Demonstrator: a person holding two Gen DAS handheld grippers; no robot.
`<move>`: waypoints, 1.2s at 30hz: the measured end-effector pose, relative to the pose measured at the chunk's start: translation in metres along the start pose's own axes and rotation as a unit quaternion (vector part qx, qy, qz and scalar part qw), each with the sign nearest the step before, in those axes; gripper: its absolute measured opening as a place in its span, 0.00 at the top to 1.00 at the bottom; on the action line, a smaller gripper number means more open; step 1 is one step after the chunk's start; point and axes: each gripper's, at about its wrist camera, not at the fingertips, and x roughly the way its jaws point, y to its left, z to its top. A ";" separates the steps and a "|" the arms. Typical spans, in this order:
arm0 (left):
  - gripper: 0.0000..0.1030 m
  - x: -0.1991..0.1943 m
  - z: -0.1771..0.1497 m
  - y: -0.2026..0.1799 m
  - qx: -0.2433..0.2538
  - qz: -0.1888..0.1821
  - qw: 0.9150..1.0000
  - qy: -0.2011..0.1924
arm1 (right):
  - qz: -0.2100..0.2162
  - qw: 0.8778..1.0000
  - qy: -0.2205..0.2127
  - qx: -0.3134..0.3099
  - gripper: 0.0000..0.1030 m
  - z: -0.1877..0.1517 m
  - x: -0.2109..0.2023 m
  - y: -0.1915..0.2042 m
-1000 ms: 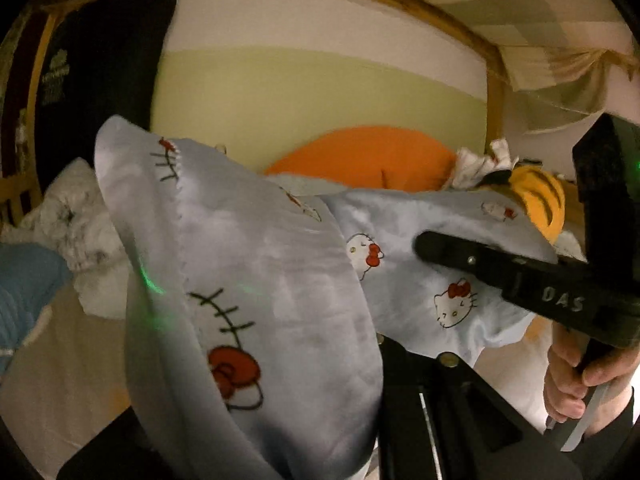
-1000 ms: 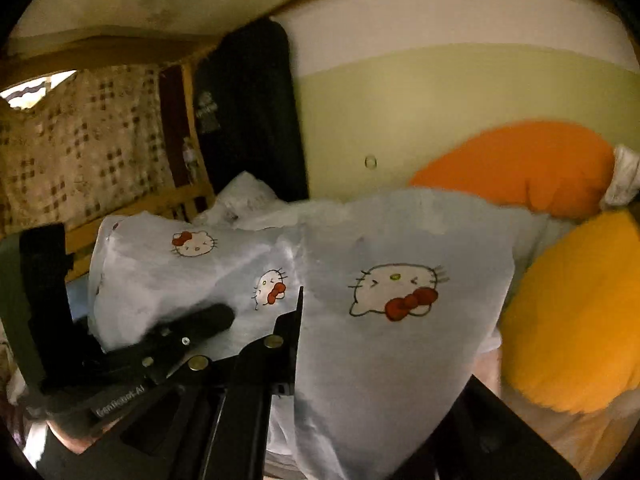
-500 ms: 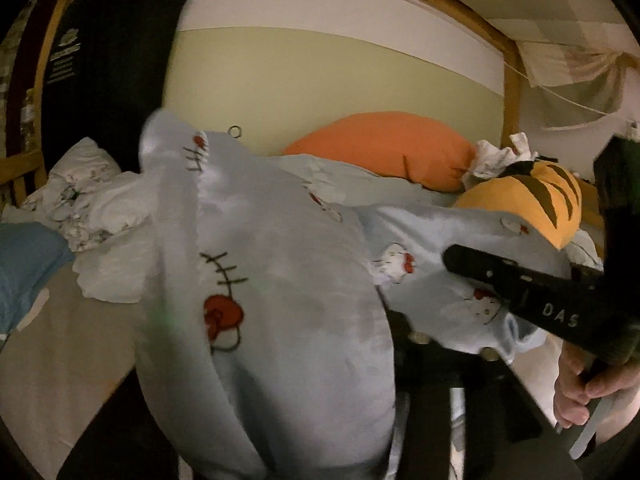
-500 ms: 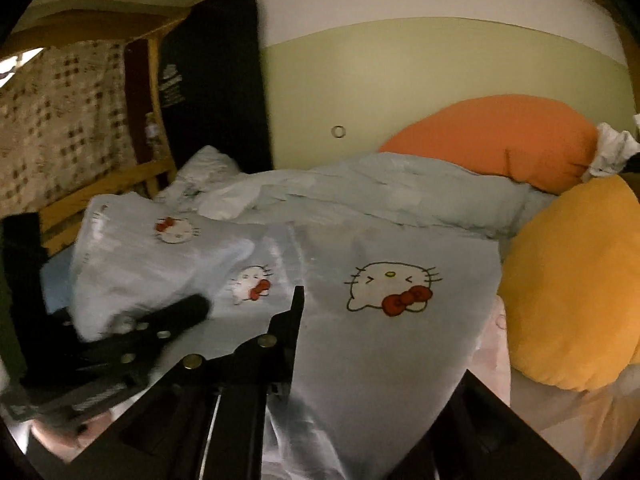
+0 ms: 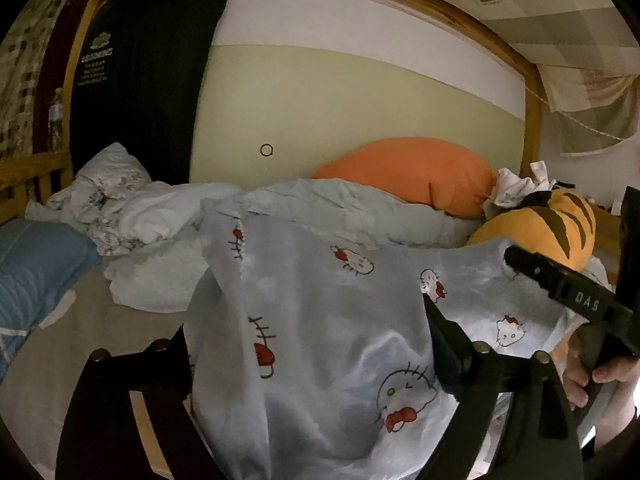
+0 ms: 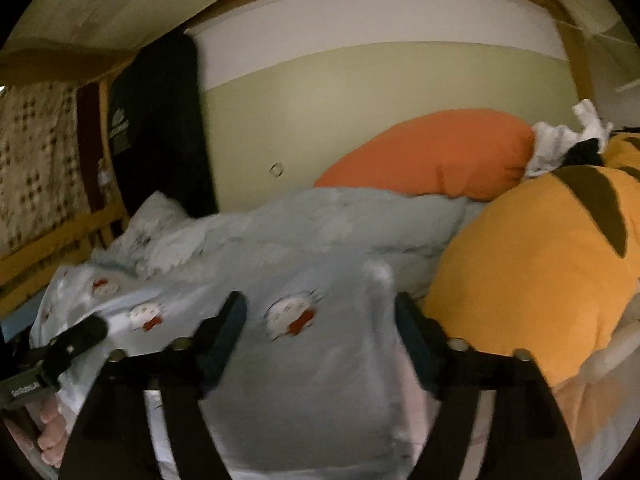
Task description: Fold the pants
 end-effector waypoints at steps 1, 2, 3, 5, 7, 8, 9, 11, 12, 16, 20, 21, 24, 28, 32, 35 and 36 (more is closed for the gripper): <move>0.10 0.001 0.000 -0.001 0.001 -0.001 1.000 0.002 | -0.006 1.000 -0.004 -0.002 0.19 0.001 -0.002 -0.002; 0.09 0.002 -0.001 -0.002 0.005 0.002 1.000 0.002 | -0.010 1.000 -0.007 -0.004 0.19 0.003 -0.004 -0.004; 0.08 0.003 -0.002 -0.004 0.008 0.005 1.000 0.003 | -0.013 1.000 -0.009 -0.003 0.19 0.004 -0.005 -0.005; 0.08 0.007 -0.004 -0.007 0.013 0.010 1.000 0.009 | -0.017 1.000 -0.018 0.007 0.19 0.008 -0.009 -0.010; 0.07 0.010 -0.004 -0.009 0.010 0.010 1.000 0.016 | -0.002 0.999 -0.024 0.024 0.19 0.011 -0.015 -0.013; 0.07 0.011 -0.005 -0.009 0.007 0.008 1.000 0.019 | 0.016 0.999 -0.026 0.033 0.19 0.013 -0.018 -0.014; 0.06 0.011 -0.004 -0.009 0.004 0.005 1.000 0.021 | 0.044 0.998 -0.025 0.041 0.19 0.014 -0.020 -0.012; 0.05 0.008 -0.003 -0.009 0.001 0.003 1.000 0.013 | 0.110 0.992 -0.008 0.054 0.34 0.015 -0.018 -0.004; 0.03 0.005 -0.002 -0.009 0.000 0.004 1.000 0.009 | 0.146 0.988 0.005 0.056 0.47 0.014 -0.015 0.004; 0.03 0.001 0.001 -0.009 -0.005 -0.003 1.000 0.009 | 0.115 0.993 0.023 0.011 0.66 -0.002 -0.002 0.036; 0.03 -0.001 0.004 -0.005 -0.010 -0.005 1.000 0.009 | 0.066 0.997 0.042 -0.015 0.66 -0.024 0.022 0.046; 0.03 -0.003 0.005 -0.004 -0.013 -0.010 1.000 0.006 | 0.061 0.997 0.049 -0.015 0.66 -0.029 0.028 0.045; 0.03 -0.009 0.009 0.002 -0.027 -0.026 0.999 -0.003 | 0.059 0.996 0.062 -0.008 0.66 -0.037 0.040 0.038; 0.02 -0.021 0.015 0.012 -0.049 -0.014 0.998 -0.026 | 0.066 0.996 0.066 0.010 0.66 -0.039 0.043 0.026; 0.02 -0.042 0.023 0.016 -0.046 -0.003 0.997 -0.069 | 0.069 0.996 0.059 0.020 0.66 -0.037 0.041 0.021; 0.11 -0.059 0.028 0.008 -0.011 0.002 0.995 -0.103 | 0.068 0.996 0.051 0.028 0.66 -0.034 0.037 0.019; 0.24 -0.062 0.029 0.004 0.000 -0.009 0.995 -0.104 | 0.069 0.996 0.046 0.031 0.66 -0.032 0.034 0.019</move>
